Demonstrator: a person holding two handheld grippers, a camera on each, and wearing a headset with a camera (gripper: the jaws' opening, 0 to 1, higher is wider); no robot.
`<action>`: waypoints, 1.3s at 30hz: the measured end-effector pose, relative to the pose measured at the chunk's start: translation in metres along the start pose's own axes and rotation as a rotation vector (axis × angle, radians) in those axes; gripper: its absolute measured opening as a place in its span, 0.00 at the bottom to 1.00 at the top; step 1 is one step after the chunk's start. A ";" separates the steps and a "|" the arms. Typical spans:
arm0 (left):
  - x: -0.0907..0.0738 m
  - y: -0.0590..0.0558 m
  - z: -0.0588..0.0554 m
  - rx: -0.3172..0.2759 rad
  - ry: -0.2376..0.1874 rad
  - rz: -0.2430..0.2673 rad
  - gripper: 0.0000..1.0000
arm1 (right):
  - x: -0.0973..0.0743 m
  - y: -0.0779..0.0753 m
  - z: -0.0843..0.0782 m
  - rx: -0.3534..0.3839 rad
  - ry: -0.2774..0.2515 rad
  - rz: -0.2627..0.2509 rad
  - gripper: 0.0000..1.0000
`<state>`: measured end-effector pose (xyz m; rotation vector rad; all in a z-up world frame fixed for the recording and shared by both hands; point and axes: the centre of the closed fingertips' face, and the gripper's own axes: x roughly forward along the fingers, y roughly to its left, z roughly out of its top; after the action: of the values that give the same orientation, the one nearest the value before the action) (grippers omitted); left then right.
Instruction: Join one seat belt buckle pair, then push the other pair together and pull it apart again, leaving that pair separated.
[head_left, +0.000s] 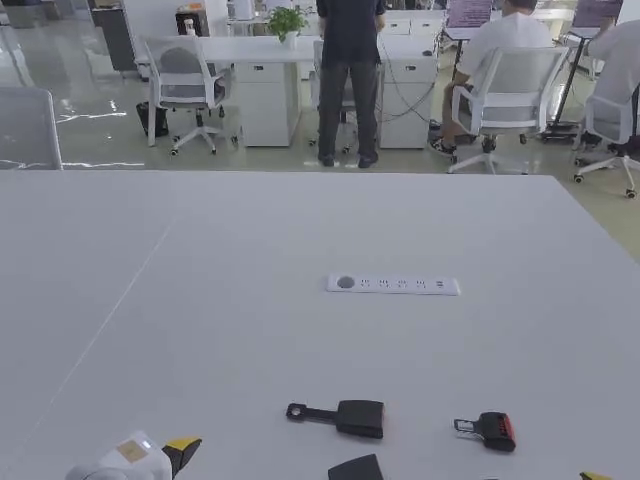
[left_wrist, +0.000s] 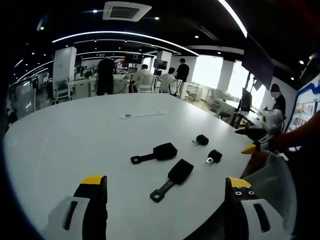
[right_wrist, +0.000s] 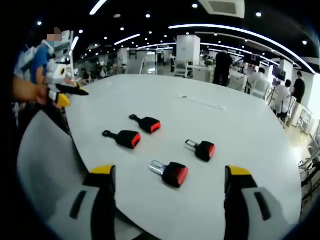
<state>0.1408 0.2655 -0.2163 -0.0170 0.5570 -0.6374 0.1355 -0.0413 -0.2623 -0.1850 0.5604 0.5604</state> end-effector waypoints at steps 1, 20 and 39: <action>0.000 0.000 0.000 0.000 0.001 0.000 0.99 | 0.000 0.000 0.000 0.000 0.000 0.000 0.93; 0.001 0.005 -0.003 -0.006 0.001 0.001 0.99 | 0.002 0.002 0.001 0.000 0.004 0.003 0.93; 0.005 0.004 -0.004 -0.007 0.003 -0.006 0.99 | 0.000 0.000 -0.001 -0.003 0.012 0.008 0.92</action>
<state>0.1441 0.2665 -0.2230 -0.0243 0.5619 -0.6413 0.1349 -0.0416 -0.2632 -0.1887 0.5720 0.5683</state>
